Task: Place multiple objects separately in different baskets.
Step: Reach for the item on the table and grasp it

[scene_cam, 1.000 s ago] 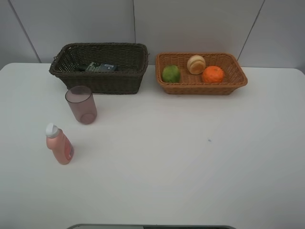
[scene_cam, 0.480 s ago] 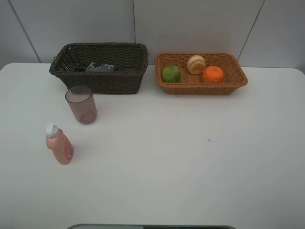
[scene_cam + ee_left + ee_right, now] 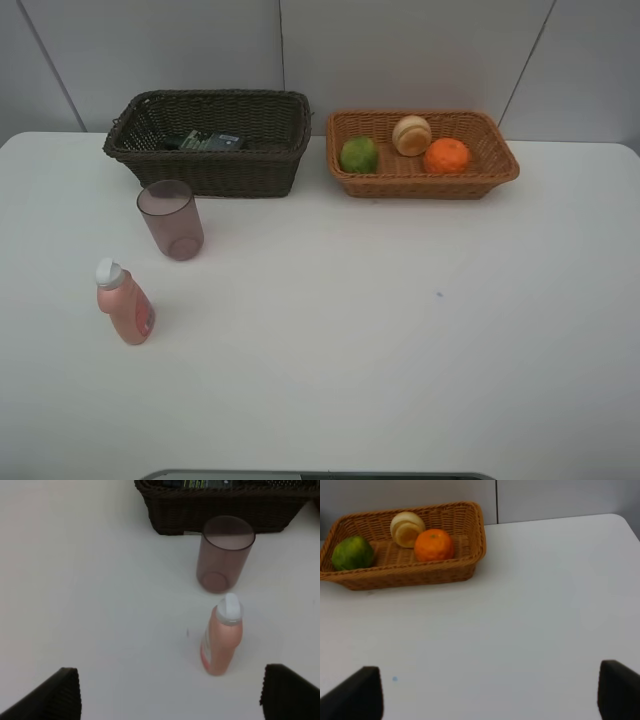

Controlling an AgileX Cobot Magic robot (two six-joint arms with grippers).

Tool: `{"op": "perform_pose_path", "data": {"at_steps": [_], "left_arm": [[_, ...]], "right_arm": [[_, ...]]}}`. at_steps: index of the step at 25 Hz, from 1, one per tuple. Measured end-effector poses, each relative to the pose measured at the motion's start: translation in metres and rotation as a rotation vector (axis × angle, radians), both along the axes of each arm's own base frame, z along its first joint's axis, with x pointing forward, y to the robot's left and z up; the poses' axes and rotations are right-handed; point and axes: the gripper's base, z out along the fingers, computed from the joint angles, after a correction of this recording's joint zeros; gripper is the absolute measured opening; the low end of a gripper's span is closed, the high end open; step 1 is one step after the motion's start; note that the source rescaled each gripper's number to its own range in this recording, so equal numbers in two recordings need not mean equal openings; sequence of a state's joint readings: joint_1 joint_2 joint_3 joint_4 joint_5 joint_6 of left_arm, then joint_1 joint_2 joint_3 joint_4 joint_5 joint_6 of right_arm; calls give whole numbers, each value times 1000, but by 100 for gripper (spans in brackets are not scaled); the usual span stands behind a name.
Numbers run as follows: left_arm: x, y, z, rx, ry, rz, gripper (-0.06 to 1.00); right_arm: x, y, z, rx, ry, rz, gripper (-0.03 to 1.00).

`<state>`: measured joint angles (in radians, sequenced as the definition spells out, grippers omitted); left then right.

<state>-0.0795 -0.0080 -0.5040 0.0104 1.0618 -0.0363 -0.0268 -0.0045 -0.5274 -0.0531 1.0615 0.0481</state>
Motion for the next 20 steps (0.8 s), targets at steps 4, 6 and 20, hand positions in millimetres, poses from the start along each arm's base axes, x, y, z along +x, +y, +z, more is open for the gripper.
{"op": "perform_pose_path", "data": {"at_steps": [4, 6, 20], "left_arm": [[0, 0, 0, 0, 0, 0, 93], [0, 0, 0, 0, 0, 0, 93], [0, -2, 0, -16, 1, -11, 93]], "right_arm": [[0, 0, 0, 0, 0, 0, 85], [0, 0, 0, 0, 0, 0, 85], [0, 0, 0, 0, 0, 0, 85]]}}
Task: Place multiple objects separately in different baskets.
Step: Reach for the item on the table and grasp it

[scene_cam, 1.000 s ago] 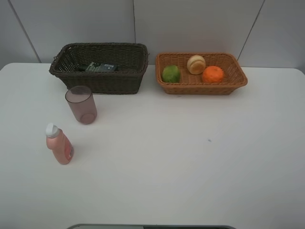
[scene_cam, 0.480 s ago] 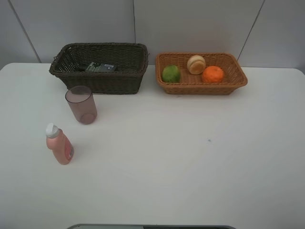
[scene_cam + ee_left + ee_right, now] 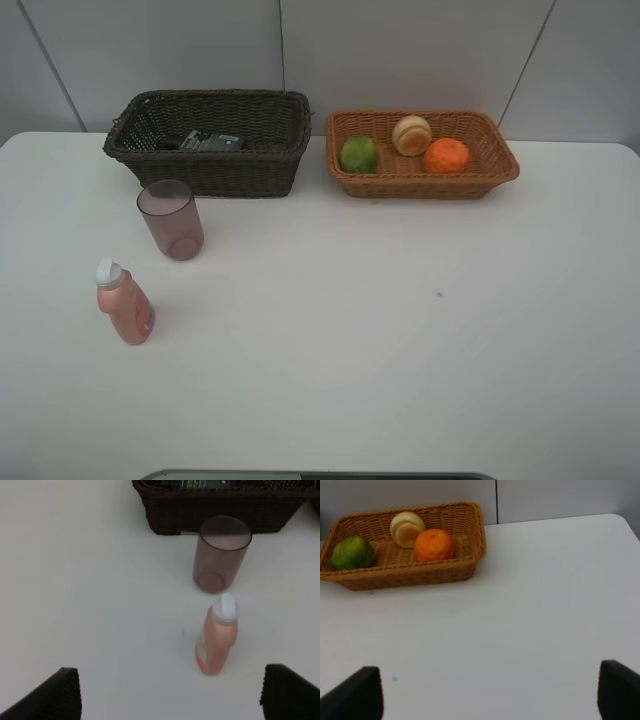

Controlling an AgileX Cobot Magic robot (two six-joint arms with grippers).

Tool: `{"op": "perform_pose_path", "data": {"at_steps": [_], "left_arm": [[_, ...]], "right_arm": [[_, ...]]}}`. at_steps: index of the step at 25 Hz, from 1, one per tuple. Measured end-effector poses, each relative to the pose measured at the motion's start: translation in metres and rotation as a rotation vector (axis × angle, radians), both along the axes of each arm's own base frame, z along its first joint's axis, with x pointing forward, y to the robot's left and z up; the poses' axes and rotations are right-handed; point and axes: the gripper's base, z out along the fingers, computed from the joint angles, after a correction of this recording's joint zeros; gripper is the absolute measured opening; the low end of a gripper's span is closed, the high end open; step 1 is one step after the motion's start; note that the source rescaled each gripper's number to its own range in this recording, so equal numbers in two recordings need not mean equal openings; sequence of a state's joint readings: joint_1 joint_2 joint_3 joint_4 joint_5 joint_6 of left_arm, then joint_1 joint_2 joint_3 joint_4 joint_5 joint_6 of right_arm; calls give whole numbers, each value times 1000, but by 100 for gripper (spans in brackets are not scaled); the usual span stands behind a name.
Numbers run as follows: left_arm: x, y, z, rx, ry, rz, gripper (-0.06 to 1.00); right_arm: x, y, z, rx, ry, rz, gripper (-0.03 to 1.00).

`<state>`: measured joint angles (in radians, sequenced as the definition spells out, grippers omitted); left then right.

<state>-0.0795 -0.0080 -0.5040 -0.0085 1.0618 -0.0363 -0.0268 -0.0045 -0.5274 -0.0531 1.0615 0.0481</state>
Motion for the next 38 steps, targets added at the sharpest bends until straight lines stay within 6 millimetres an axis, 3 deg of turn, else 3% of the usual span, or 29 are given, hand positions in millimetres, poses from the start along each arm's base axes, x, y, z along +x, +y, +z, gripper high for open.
{"op": "perform_pose_path", "data": {"at_steps": [4, 7, 12, 15, 18, 21, 23, 30, 38], "left_arm": [[1, 0, 2, -2, 0, -1, 93], [19, -1, 16, 9, 19, 5, 93], [77, -6, 41, 31, 172, -11, 93], [116, -12, 44, 25, 312, -33, 93], [154, -22, 36, 29, 457, -78, 93], [178, -37, 21, 55, 582, -140, 98], [195, -53, 0, 76, 699, -174, 100], [215, -75, -34, 136, 820, -192, 100], [230, -84, -63, 185, 898, -187, 100]], "right_arm": [[0, 0, 0, 0, 0, 0, 85], [0, 0, 0, 0, 0, 0, 85], [0, 0, 0, 0, 0, 0, 85], [0, 0, 0, -1, -1, 0, 85], [0, 0, 0, -1, -1, 0, 85], [0, 0, 0, -1, -1, 0, 85], [0, 0, 0, -1, -1, 0, 85], [0, 0, 0, -1, -1, 0, 85], [0, 0, 0, -1, -2, 0, 85]]}}
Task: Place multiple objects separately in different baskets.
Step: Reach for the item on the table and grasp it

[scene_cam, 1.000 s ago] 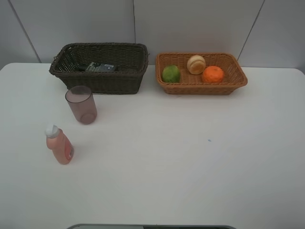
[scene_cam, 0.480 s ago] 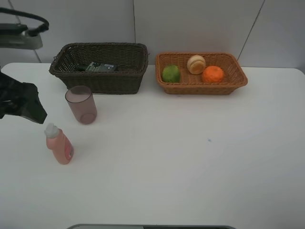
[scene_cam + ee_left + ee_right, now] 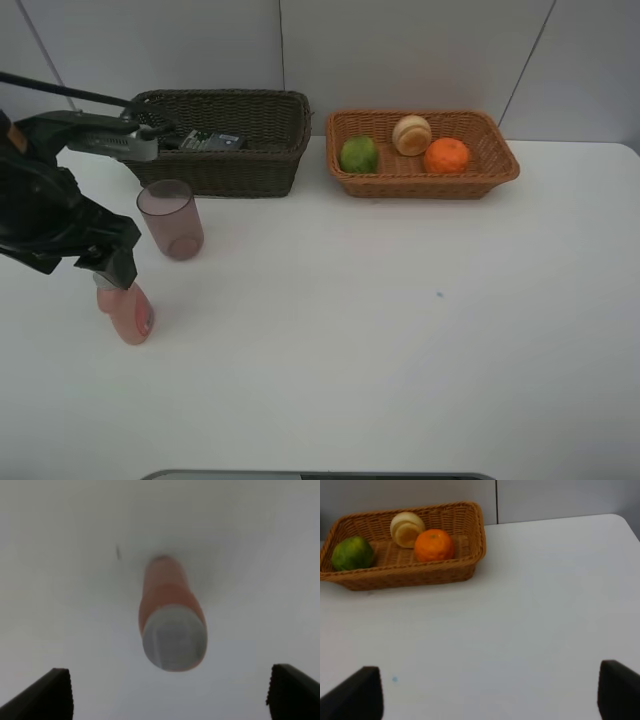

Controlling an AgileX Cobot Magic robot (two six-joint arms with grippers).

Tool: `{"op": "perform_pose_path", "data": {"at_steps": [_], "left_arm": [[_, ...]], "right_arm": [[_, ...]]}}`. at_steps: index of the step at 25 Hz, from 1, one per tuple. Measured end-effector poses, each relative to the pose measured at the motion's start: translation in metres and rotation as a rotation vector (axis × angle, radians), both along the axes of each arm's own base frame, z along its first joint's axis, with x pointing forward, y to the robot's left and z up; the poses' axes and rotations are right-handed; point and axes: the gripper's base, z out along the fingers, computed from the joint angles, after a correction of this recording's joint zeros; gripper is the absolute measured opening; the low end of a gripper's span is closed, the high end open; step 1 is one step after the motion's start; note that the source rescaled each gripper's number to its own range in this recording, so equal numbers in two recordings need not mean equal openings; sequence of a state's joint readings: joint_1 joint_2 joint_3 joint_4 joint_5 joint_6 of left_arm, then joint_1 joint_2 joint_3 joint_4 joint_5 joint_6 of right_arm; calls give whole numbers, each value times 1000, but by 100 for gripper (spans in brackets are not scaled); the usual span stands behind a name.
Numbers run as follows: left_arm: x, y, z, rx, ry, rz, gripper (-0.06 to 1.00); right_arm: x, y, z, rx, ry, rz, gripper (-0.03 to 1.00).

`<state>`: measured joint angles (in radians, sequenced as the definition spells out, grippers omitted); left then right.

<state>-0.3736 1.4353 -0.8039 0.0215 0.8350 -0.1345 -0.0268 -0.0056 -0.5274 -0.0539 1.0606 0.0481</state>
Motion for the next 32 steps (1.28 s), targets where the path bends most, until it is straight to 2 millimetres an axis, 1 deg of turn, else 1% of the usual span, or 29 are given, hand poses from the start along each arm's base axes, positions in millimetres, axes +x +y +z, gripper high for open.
{"op": "perform_pose_path", "data": {"at_steps": [3, 7, 13, 17, 24, 32], "left_arm": [[4, -1, -8, 11, 18, -5, 100], [9, -3, -15, 8, -5, -11, 100], [1, 0, -41, 2, -12, -12, 100], [0, 0, -53, 7, 5, -13, 100], [6, -2, -56, -14, -45, -13, 100], [8, -3, -56, -32, -65, 63, 100]], "right_arm": [[0, 0, 0, 0, 0, 0, 85], [0, 0, 0, 0, 0, 0, 85], [0, 0, 0, 0, 0, 0, 85], [0, 0, 0, 0, -1, 0, 85], [0, 0, 0, 0, -1, 0, 85], [0, 0, 0, 0, -1, 0, 85]]}}
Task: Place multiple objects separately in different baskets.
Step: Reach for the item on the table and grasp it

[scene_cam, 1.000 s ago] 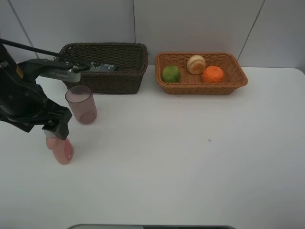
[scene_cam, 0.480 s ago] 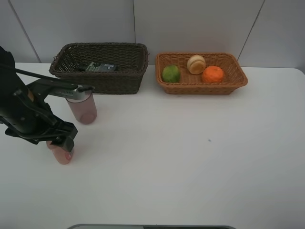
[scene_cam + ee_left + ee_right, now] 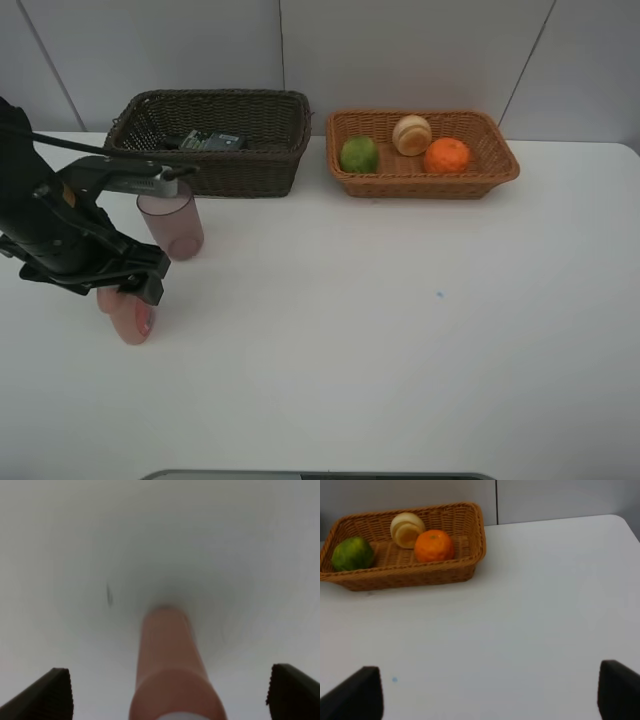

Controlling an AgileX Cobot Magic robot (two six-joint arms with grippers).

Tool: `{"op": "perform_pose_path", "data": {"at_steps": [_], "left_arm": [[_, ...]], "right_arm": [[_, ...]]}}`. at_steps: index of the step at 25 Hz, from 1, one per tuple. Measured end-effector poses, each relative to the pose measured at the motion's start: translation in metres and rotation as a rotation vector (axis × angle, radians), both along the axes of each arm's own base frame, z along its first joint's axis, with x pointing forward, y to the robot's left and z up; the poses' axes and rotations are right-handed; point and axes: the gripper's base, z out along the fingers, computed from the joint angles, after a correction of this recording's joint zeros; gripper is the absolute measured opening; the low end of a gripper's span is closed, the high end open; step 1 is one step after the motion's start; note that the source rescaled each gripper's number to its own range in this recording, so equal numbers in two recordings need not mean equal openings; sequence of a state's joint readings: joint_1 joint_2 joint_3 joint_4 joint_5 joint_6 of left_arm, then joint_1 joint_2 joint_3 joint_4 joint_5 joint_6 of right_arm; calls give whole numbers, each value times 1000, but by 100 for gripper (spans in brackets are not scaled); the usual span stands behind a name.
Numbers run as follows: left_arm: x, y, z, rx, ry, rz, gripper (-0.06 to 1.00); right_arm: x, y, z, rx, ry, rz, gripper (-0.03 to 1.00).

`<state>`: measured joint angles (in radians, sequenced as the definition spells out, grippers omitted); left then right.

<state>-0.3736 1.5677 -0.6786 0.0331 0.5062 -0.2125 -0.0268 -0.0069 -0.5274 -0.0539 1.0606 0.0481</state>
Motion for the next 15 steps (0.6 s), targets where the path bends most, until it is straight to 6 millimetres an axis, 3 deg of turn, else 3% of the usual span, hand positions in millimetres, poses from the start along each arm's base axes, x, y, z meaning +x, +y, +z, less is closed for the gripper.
{"op": "perform_pose_path", "data": {"at_steps": [15], "left_arm": [[4, -2, 1, -26, -38, 53, 100]], "right_arm": [[0, 0, 0, 0, 0, 0, 85]]}}
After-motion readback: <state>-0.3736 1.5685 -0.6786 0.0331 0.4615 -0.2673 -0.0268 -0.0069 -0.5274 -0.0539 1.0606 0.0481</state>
